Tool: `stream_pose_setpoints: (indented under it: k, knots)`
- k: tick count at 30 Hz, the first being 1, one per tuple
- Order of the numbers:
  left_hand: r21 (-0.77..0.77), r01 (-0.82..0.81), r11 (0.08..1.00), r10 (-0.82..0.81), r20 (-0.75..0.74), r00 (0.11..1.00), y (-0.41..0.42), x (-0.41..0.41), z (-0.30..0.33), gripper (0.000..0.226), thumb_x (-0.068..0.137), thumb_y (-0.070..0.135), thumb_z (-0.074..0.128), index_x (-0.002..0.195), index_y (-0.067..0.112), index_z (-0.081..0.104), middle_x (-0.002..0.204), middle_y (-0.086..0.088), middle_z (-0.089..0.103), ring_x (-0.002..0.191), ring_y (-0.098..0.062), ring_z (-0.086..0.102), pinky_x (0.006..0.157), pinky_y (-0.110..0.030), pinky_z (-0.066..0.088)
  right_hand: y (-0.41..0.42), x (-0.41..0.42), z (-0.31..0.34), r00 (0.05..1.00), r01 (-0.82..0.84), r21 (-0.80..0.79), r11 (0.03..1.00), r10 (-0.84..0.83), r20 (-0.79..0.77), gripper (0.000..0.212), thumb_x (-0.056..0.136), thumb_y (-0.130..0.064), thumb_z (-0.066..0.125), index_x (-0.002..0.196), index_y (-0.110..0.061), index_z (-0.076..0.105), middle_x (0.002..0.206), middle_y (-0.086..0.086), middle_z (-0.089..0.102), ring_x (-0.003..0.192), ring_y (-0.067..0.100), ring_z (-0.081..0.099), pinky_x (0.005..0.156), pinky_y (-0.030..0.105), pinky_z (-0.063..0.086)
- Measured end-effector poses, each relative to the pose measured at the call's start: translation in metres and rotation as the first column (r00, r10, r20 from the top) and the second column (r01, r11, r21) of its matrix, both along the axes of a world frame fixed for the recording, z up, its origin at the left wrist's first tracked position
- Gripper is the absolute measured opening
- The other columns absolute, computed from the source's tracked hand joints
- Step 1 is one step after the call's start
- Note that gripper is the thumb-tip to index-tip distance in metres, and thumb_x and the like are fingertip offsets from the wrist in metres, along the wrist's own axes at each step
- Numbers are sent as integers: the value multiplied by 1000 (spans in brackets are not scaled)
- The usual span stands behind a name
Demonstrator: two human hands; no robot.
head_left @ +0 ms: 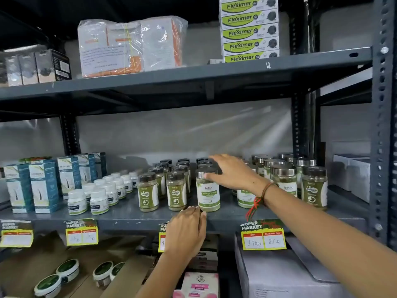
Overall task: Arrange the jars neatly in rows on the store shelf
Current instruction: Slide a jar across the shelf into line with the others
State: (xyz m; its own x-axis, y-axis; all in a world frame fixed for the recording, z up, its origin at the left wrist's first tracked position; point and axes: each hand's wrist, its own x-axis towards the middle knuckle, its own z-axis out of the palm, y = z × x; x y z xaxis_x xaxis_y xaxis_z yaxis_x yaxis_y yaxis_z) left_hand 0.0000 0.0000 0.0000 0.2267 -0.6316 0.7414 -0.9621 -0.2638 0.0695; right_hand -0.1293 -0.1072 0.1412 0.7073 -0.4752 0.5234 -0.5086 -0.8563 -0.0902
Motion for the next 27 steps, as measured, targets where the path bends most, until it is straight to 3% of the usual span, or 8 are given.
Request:
stream_pose_setpoints:
  k: [5,8,12,19,27]
  knots:
    - [-57,58,997,-60,-33,998,-11,4,-12,43,99,36,32,105,16,69,110,0,70,103,-14,63,90,-30,48,-7,18,-6,993,37,51,998,-31,-116,74,90,-59,50,147,-14,39,144,11,51,131,30,48,103,42,41]
    - [-75,53,996,-55,-31,998,-14,6,-17,47,99,38,31,111,13,68,116,-3,68,111,-16,60,96,-32,46,-10,25,-12,995,39,73,997,-32,-91,72,87,-63,51,140,-14,47,135,13,55,123,32,54,98,41,44]
    - [-101,45,994,-49,-31,998,-15,4,-19,44,98,37,36,112,12,69,114,-4,69,109,-17,61,97,-34,45,-12,29,-17,998,41,109,993,-36,-53,76,83,-61,57,143,-16,45,140,12,51,127,31,51,103,42,43]
    - [-96,16,995,-18,-21,1000,-12,1,-18,43,98,36,36,110,12,69,111,-4,70,106,-18,62,96,-33,44,-11,22,-15,998,50,80,996,-52,35,69,72,-67,61,126,-24,58,120,5,61,113,28,58,93,40,47]
    - [-80,3,997,-3,-3,1000,-7,-3,-15,35,95,31,45,101,9,72,101,-6,73,96,-20,66,88,-33,48,17,-18,3,988,67,31,997,-71,137,67,68,-73,62,116,-26,64,115,-4,68,106,20,62,91,40,49]
